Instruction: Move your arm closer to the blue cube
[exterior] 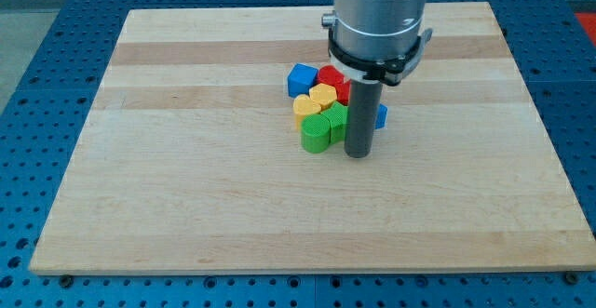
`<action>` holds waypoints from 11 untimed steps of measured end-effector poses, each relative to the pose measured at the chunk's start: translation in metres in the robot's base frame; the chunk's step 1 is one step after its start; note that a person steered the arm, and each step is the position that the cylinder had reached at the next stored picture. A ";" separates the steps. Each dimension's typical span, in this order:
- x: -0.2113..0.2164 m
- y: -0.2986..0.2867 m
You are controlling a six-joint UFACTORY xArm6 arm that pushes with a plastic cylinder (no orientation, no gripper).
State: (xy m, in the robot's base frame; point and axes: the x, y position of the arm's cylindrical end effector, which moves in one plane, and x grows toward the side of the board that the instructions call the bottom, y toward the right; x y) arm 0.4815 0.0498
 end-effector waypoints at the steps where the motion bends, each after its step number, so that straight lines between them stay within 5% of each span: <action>1: 0.000 -0.009; 4: 0.005 -0.014; 5: 0.044 -0.052; 6: 0.039 -0.103; 9: -0.071 -0.122; 11: -0.085 -0.094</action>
